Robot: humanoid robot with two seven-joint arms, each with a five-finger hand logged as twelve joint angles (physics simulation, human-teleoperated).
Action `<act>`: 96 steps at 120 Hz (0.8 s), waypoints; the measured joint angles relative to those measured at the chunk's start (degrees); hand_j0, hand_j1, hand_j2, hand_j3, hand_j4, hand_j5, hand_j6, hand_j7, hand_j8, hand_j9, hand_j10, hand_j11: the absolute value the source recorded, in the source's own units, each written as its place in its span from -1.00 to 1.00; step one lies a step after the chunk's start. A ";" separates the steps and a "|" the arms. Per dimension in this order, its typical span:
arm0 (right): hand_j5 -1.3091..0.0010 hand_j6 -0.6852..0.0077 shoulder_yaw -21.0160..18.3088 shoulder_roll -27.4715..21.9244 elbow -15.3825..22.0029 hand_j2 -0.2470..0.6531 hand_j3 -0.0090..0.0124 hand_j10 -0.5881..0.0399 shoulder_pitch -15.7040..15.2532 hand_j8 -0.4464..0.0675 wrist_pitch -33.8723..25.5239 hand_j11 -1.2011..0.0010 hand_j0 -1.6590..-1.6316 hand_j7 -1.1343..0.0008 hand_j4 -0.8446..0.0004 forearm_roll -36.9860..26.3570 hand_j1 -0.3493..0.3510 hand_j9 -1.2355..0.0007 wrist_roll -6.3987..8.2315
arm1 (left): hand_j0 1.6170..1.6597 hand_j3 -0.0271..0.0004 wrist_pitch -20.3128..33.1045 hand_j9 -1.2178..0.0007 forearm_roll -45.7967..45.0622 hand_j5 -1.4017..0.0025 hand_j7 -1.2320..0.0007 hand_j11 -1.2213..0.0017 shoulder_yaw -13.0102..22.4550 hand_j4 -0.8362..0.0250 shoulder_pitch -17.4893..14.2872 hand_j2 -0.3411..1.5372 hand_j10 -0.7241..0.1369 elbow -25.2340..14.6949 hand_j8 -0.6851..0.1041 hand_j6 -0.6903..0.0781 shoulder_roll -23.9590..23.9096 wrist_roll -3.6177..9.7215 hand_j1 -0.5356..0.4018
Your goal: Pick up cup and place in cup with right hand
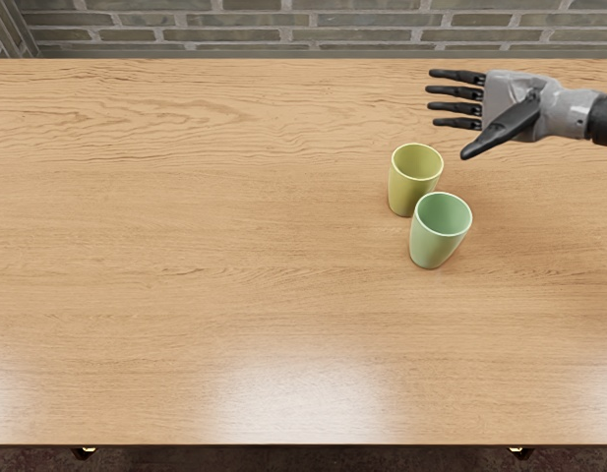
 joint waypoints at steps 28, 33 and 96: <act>1.00 0.98 0.36 0.70 0.07 -0.45 -0.16 0.88 1.38 0.74 0.00 1.00 -0.93 1.00 1.00 -0.32 -1.00 1.00 -2.42 | 0.92 0.96 0.00 1.00 0.00 1.00 1.00 1.00 0.00 0.94 0.00 -0.64 0.68 0.00 0.74 0.80 0.00 0.01 0.89; 1.00 0.98 0.31 1.28 0.14 -0.45 -0.16 0.88 2.25 0.74 -0.05 1.00 -0.93 1.00 1.00 -1.69 -1.00 1.00 -3.44 | 0.92 0.96 0.00 1.00 0.00 1.00 1.00 1.00 0.00 0.94 0.00 -0.64 0.68 0.00 0.74 0.80 0.00 0.00 0.89; 1.00 0.98 -0.49 6.97 14.20 -0.45 -0.16 0.87 7.68 0.73 -41.40 1.00 -0.93 1.00 1.00 -21.27 -1.00 1.00 -17.13 | 0.92 0.97 0.00 1.00 0.00 1.00 1.00 1.00 0.00 0.94 0.00 -0.64 0.68 0.00 0.74 0.80 0.00 0.03 0.89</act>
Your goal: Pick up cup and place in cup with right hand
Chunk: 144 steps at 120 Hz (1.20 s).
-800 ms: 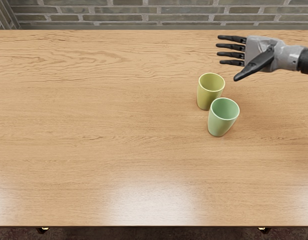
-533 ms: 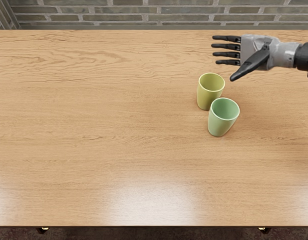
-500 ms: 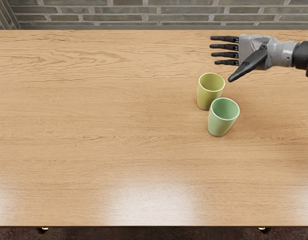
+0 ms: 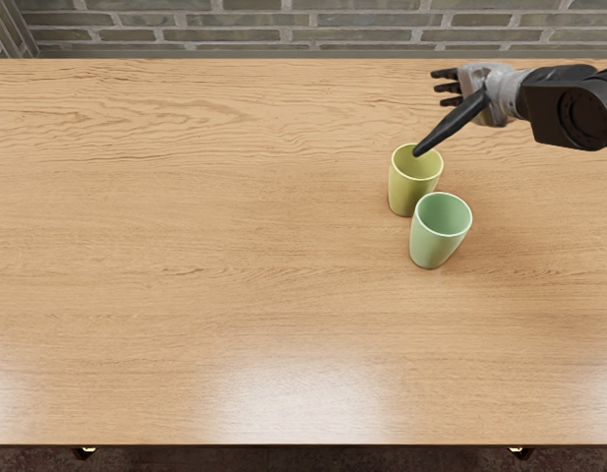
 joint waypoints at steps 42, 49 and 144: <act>1.00 0.97 -15.62 5.58 2.10 -0.45 -0.16 0.87 9.53 0.73 -17.22 1.00 -0.93 1.00 1.00 -0.42 -1.00 1.00 -1.72 | 0.92 0.97 0.00 1.00 0.00 1.00 1.00 1.00 0.00 0.94 0.00 -0.64 0.68 0.00 0.74 0.80 0.00 -0.02 0.89; 1.00 0.97 -17.20 7.11 2.12 -0.45 -0.16 0.87 10.26 0.73 -18.61 1.00 -0.93 1.00 1.00 -0.61 -1.00 1.00 -1.74 | 0.92 0.97 0.00 1.00 0.00 1.00 1.00 1.00 0.00 0.94 0.00 -0.64 0.68 0.00 0.74 0.80 0.00 -0.01 0.89; 1.00 0.97 -23.31 11.67 0.51 -0.45 -0.16 0.87 8.47 0.73 -25.61 1.00 -0.93 1.00 1.00 3.29 -1.00 1.00 -1.78 | 0.92 0.97 0.00 1.00 0.00 1.00 1.00 1.00 0.00 0.94 0.00 -0.64 0.68 0.00 0.74 0.80 0.00 -0.02 0.89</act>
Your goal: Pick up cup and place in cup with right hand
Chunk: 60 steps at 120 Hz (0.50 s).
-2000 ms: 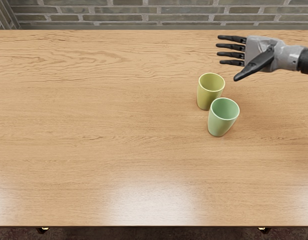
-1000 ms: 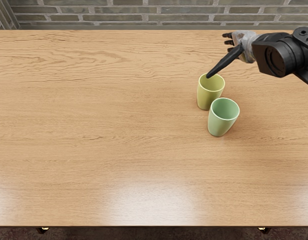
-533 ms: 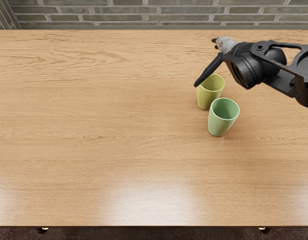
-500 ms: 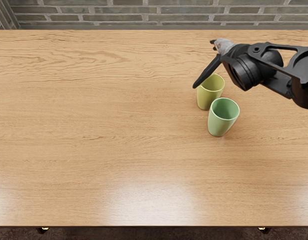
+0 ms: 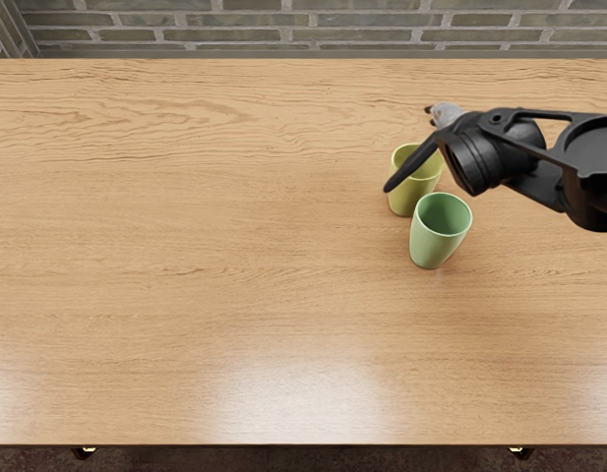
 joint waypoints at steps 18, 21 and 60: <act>1.00 0.97 -2.11 -0.13 -0.41 -0.45 -0.16 0.87 0.06 0.73 -0.79 1.00 -0.93 1.00 1.00 -0.67 -1.00 1.00 0.00 | 0.92 0.97 0.00 1.00 0.00 1.00 1.00 1.00 0.00 0.94 0.00 -0.64 0.68 0.00 0.74 0.80 0.00 0.00 0.89; 1.00 0.97 -2.38 -0.11 -0.43 -0.45 -0.16 0.87 0.17 0.73 -0.88 1.00 -0.93 1.00 1.00 -0.71 -1.00 1.00 0.00 | 0.92 0.97 0.00 1.00 0.00 1.00 1.00 1.00 0.00 0.94 0.00 -0.64 0.68 0.00 0.74 0.80 0.00 0.00 0.89; 0.85 0.76 -4.71 0.46 -0.32 -0.48 -0.16 0.63 1.23 0.44 -1.20 0.84 -0.93 0.83 0.82 -0.83 -0.75 0.84 0.00 | 0.92 0.97 0.00 1.00 0.00 1.00 1.00 1.00 0.00 0.94 0.00 -0.64 0.68 0.00 0.74 0.80 0.00 0.00 0.89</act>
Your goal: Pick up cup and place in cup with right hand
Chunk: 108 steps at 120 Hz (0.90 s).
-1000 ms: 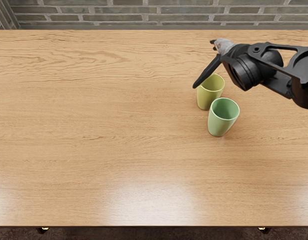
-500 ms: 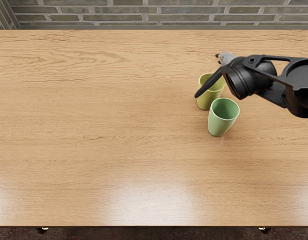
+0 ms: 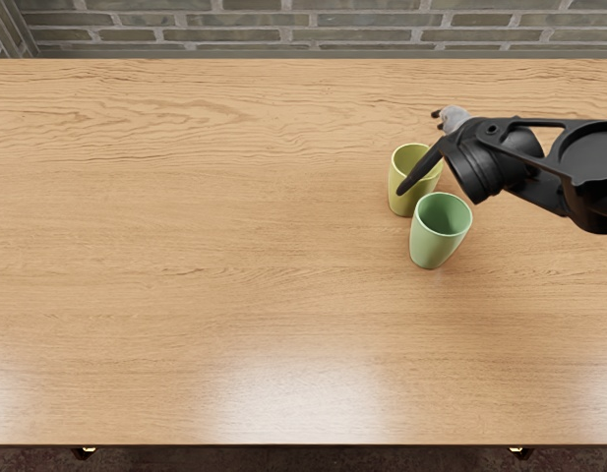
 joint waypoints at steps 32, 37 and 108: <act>0.74 0.59 -1.48 0.67 -0.16 -0.51 -0.16 0.45 -0.05 0.22 -0.03 0.71 -0.93 0.70 0.68 -0.08 -0.55 0.72 0.00 | 0.92 0.97 0.00 1.00 0.00 1.00 1.00 1.00 0.00 0.94 0.00 -0.64 0.68 0.00 0.74 0.80 0.00 0.00 0.89; 0.73 0.58 -1.67 0.81 -0.18 -0.51 -0.16 0.44 -0.02 0.20 -0.03 0.70 -0.93 0.69 0.67 -0.08 -0.53 0.71 0.00 | 0.92 0.97 0.00 1.00 0.00 1.00 1.00 1.00 0.00 0.94 0.00 -0.64 0.68 0.00 0.74 0.80 0.00 0.00 0.89; 0.55 0.32 -1.94 1.36 -1.03 -0.55 -0.16 0.15 0.28 -0.14 0.07 0.51 -0.93 0.48 0.46 -0.02 -0.23 0.53 0.00 | 0.92 0.97 0.00 1.00 0.00 1.00 1.00 1.00 0.00 0.94 0.00 -0.64 0.68 0.00 0.74 0.80 0.00 0.00 0.89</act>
